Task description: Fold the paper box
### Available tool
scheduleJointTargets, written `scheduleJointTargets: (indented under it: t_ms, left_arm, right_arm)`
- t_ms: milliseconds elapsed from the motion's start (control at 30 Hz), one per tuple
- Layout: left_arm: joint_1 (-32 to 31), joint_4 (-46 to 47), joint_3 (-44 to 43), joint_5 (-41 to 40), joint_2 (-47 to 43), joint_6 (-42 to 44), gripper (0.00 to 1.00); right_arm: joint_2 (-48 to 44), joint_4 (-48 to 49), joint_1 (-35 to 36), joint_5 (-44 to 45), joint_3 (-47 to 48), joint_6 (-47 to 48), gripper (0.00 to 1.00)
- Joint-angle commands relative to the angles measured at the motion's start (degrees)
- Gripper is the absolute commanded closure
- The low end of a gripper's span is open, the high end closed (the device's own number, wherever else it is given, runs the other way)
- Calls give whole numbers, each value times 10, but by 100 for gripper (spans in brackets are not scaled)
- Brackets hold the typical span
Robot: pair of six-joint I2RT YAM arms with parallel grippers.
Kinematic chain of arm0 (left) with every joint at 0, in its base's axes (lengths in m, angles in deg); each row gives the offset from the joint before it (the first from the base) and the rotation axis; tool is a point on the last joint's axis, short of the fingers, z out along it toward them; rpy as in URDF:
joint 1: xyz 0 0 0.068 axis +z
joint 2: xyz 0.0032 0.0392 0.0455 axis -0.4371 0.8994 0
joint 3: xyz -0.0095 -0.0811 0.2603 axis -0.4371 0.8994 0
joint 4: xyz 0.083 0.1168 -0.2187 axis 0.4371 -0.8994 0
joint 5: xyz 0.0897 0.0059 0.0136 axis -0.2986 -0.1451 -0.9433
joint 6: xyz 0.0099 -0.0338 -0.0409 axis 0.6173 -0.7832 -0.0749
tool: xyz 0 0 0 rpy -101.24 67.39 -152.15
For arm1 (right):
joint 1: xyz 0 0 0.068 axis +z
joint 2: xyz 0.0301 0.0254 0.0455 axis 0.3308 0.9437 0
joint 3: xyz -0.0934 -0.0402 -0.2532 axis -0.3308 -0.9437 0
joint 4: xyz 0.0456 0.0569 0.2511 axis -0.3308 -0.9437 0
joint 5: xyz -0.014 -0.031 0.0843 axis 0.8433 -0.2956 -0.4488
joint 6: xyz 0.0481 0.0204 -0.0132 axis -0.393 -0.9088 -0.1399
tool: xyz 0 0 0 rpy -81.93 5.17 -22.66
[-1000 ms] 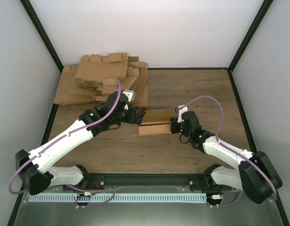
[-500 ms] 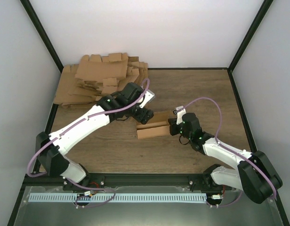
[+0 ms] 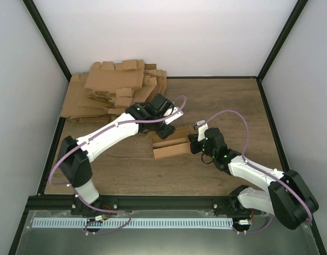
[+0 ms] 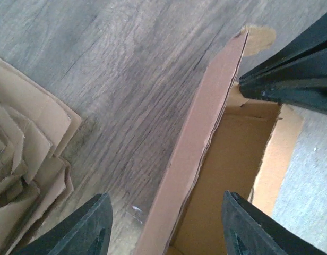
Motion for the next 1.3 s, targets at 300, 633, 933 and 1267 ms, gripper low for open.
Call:
scheduleJointTargets:
  t_ms: [300, 633, 933, 1267]
  left_arm:
    - [-15, 6, -20, 14, 41, 34, 88]
    - [-49, 5, 1, 2, 64, 28, 96]
    - [-60, 5, 6, -15, 68, 14, 96]
    - [-61, 9, 7, -21, 67, 7, 96]
  right_arm:
    - [3, -1, 7, -2, -1, 8, 97]
    - [-18, -10, 7, 15, -8, -8, 84]
    - [-65, -58, 7, -12, -6, -36, 66]
    - [-119, -169, 7, 57, 22, -84, 49]
